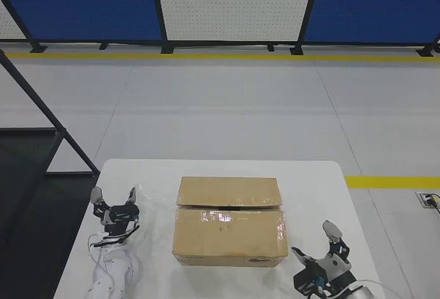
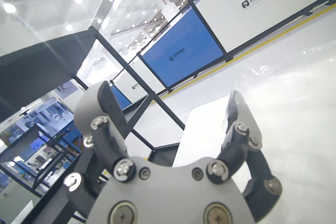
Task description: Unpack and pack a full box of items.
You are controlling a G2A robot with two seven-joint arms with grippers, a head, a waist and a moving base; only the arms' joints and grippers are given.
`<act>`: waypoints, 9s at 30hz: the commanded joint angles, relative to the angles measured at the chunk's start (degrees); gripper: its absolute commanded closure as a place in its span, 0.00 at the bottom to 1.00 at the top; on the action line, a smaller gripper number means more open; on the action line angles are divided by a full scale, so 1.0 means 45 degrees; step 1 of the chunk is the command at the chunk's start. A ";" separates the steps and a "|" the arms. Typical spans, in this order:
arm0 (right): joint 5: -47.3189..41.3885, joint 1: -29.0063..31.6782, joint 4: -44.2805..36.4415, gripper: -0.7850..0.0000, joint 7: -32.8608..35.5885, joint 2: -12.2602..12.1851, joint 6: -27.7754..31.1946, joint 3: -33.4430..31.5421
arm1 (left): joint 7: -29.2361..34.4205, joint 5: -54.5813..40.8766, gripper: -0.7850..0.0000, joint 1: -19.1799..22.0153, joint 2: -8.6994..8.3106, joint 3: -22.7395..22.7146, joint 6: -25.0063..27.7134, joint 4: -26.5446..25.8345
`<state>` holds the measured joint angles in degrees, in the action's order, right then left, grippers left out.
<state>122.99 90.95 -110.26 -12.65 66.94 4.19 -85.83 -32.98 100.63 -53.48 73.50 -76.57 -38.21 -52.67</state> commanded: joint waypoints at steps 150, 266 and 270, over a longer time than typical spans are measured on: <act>-2.7384 -0.7142 0.5248 0.00 1.4071 -0.0928 0.7182 -0.0910 | 2.3156 -2.4570 0.00 -0.2085 -0.1903 -0.5593 1.2381 -0.8706; -3.5051 -0.8627 0.6006 0.00 1.5090 -0.5240 0.8002 0.6251 | 2.6383 -2.6545 0.00 -0.0960 -0.4404 0.0760 1.1498 -0.8117; -3.8019 -0.8821 0.6623 0.00 1.4918 -0.4905 0.6788 0.6564 | 2.6382 -2.6773 0.00 -0.0915 -0.4409 0.0912 1.1436 -0.8167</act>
<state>-44.07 51.74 -81.32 54.40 44.46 36.14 -56.69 85.63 -19.29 -57.64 53.65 -72.60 13.33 -89.39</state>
